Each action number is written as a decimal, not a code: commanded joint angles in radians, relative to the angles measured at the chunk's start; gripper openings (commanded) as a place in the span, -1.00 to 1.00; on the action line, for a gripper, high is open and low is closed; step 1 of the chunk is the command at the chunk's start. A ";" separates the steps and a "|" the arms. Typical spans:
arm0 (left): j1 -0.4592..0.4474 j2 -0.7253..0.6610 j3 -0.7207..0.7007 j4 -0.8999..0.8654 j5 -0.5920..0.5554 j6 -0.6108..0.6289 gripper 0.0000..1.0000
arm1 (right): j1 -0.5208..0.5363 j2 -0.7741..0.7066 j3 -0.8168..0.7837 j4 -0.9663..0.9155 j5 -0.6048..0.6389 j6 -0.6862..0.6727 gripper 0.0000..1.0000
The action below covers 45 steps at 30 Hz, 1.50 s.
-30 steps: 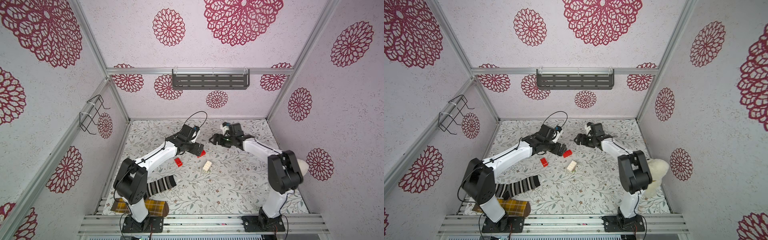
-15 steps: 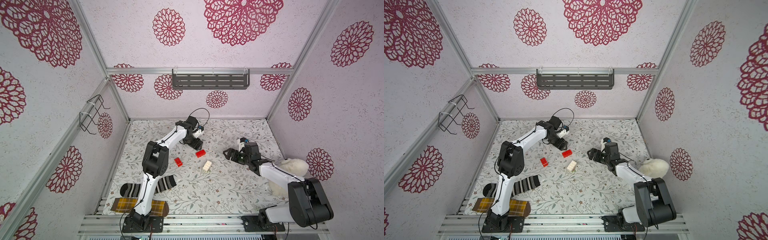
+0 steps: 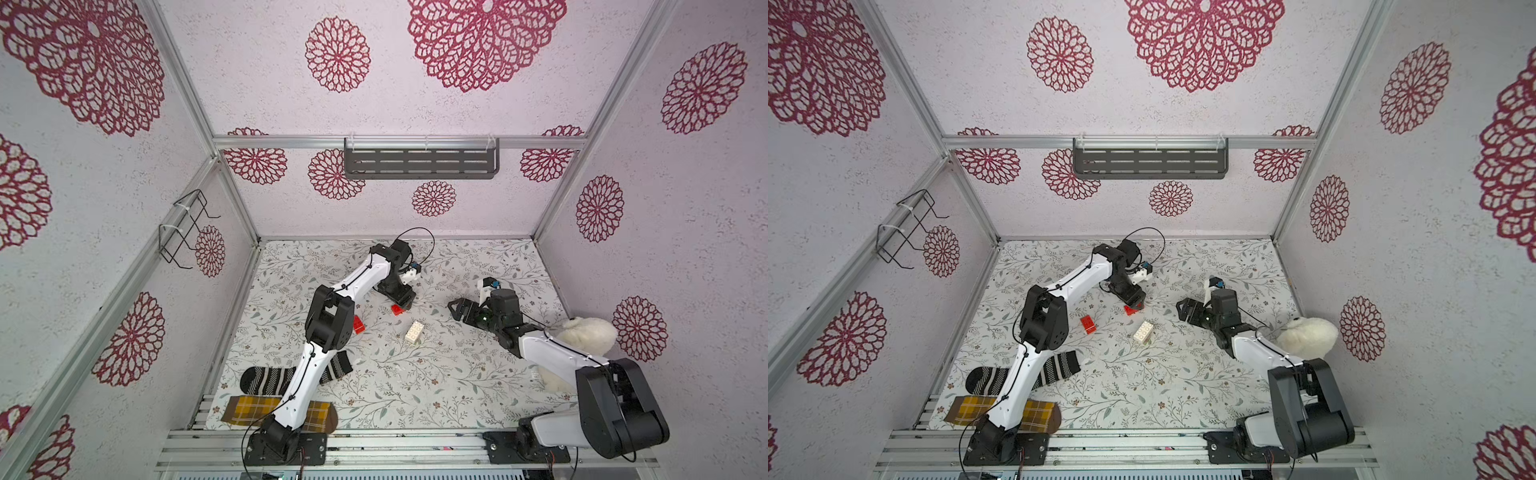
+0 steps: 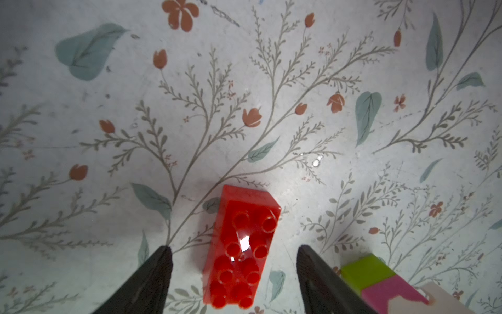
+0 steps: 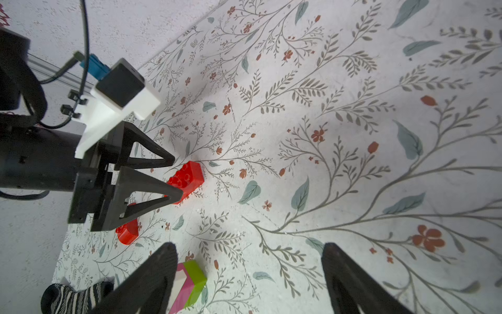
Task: Assemble an ice cream with lego
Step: Pick up the lego brick from the center of the board, then assemble the lego brick with the lego brick.
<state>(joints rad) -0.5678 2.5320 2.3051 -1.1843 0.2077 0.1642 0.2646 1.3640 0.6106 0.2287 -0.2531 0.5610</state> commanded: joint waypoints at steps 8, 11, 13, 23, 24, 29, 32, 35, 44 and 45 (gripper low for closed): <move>-0.050 0.033 -0.037 -0.037 -0.135 0.029 0.16 | -0.010 -0.049 -0.018 0.041 0.065 0.016 0.75; -0.051 0.027 -0.047 -0.037 -0.144 0.027 -0.03 | -0.012 -0.061 -0.024 0.044 0.074 0.017 0.75; -0.050 0.020 -0.050 -0.034 -0.146 0.024 -0.16 | -0.014 -0.067 -0.026 0.044 0.079 0.018 0.75; -0.041 -0.105 -0.063 0.038 -0.361 -0.149 -1.00 | -0.016 -0.049 -0.028 0.050 0.079 0.015 0.74; -0.041 -0.138 -0.075 0.044 -0.354 -0.197 -1.00 | -0.016 -0.038 -0.028 0.053 0.074 0.016 0.74; -0.057 -0.361 -0.197 0.104 -0.314 -0.394 -1.00 | -0.015 0.020 -0.011 0.057 0.031 0.016 0.72; -0.061 -0.427 -0.176 0.023 -0.253 -0.481 -1.00 | -0.016 0.044 -0.010 0.069 0.016 0.019 0.71; -0.091 -0.415 -0.097 -0.115 -0.210 -0.527 -1.00 | -0.014 0.072 -0.005 0.072 0.008 0.019 0.69; -0.196 -0.361 -0.096 -0.199 -0.179 -0.666 -1.00 | 0.013 0.163 0.024 0.089 -0.053 0.019 0.65; -0.203 -0.353 -0.097 -0.198 -0.182 -0.673 -1.00 | 0.016 0.167 0.027 0.086 -0.056 0.018 0.65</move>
<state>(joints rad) -0.7506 2.1525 2.2154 -1.3331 0.0177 -0.4469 0.2699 1.5234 0.6071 0.2855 -0.2722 0.5705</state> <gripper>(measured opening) 0.333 0.826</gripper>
